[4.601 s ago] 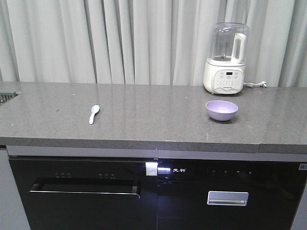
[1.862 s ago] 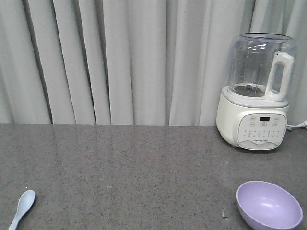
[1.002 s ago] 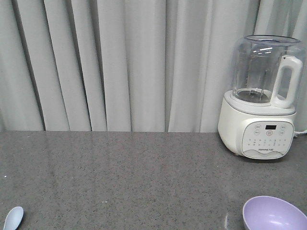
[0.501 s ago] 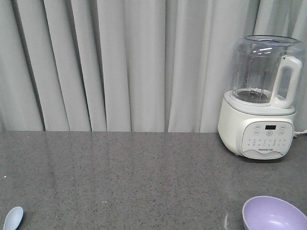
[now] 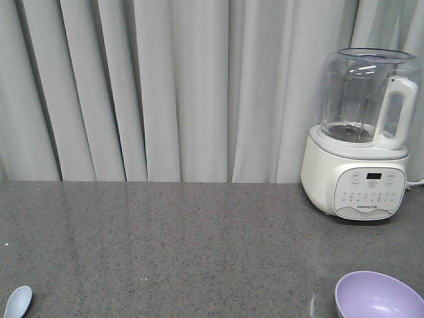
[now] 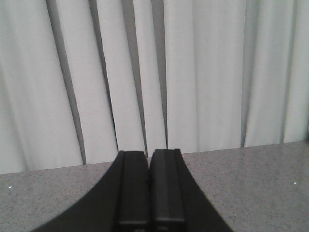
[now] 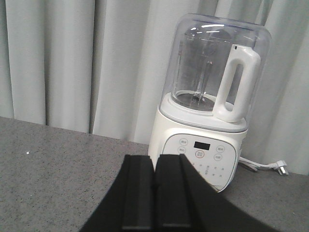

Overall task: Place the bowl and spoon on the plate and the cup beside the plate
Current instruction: 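Position left gripper over white spoon and right gripper at lavender bowl rim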

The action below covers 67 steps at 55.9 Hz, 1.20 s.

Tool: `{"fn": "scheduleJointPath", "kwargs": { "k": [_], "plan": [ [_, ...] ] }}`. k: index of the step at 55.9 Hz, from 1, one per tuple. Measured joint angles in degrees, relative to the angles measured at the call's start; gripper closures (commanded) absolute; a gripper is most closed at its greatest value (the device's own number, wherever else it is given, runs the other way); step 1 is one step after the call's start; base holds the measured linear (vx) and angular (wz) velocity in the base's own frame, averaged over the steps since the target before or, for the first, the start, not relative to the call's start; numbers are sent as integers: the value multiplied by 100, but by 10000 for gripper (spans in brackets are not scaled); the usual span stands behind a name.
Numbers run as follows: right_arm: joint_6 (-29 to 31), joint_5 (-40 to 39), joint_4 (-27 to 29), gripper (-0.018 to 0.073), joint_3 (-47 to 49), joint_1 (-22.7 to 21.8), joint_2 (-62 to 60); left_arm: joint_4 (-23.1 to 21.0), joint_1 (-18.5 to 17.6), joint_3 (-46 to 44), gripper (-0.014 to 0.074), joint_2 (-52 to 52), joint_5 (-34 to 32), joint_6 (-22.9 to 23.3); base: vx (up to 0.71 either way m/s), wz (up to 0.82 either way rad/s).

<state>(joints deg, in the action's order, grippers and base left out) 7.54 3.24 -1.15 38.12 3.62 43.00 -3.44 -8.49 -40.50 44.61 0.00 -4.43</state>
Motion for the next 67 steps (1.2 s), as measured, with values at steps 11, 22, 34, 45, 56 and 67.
{"fn": "scheduleJointPath", "kwargs": {
  "k": [11,22,34,45,56,67],
  "plan": [
    [0,-12,4,60,0,0,0,0,0,0,143,0,0,0,0,0],
    [5,-94,4,-101,0,0,0,0,0,0,48,15,0,5,0,0],
    [11,-151,4,-77,0,0,0,0,0,0,59,414,1622,89,0,0],
    [11,-170,4,-22,0,0,0,1609,0,-60,59,1405,3044,1909,0,0],
    [11,-139,4,-15,0,0,0,2401,0,-463,59,2290,3668,2641,0,0],
    [15,-57,4,-15,0,0,0,1814,0,-1256,59,3375,4348,2030,0,0]
  ]
}}
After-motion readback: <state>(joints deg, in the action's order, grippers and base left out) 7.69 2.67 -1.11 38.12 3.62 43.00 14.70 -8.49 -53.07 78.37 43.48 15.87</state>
